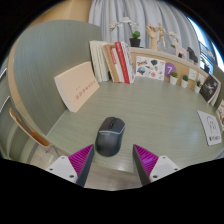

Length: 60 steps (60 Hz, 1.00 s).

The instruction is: Arrange mouse

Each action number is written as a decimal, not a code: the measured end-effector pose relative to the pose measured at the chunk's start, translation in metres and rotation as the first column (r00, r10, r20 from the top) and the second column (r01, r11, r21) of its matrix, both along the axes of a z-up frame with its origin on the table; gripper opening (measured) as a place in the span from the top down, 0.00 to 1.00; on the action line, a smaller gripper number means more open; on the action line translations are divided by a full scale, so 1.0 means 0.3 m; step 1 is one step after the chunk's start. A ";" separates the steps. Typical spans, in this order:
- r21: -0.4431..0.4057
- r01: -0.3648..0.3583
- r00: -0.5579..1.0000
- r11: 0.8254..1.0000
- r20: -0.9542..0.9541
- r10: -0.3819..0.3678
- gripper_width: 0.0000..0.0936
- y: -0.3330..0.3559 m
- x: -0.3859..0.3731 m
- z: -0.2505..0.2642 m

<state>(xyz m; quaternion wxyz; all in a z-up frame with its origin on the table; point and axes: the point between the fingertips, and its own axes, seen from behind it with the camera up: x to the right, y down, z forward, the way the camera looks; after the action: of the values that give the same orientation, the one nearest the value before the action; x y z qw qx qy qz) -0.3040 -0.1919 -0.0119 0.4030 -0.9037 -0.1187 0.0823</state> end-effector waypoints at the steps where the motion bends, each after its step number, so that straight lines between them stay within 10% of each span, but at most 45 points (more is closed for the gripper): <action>1: -0.004 0.002 1.000 1.000 0.002 -0.002 0.18 0.011 -0.011 -0.005; 10: -0.008 0.039 0.999 0.999 0.015 -0.039 0.20 0.111 -0.064 -0.009; 32: -0.086 0.101 0.994 0.991 0.043 -0.097 0.64 0.161 -0.060 -0.022; 50: -0.155 0.063 0.998 0.986 0.003 -0.063 0.66 0.177 -0.030 0.019; 60: 0.013 0.058 0.998 0.998 -0.008 -0.058 0.66 0.342 0.231 0.328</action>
<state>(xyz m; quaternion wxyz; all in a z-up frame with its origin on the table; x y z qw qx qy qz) -0.2348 -0.0894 0.0866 0.4117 -0.9037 -0.0915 0.0735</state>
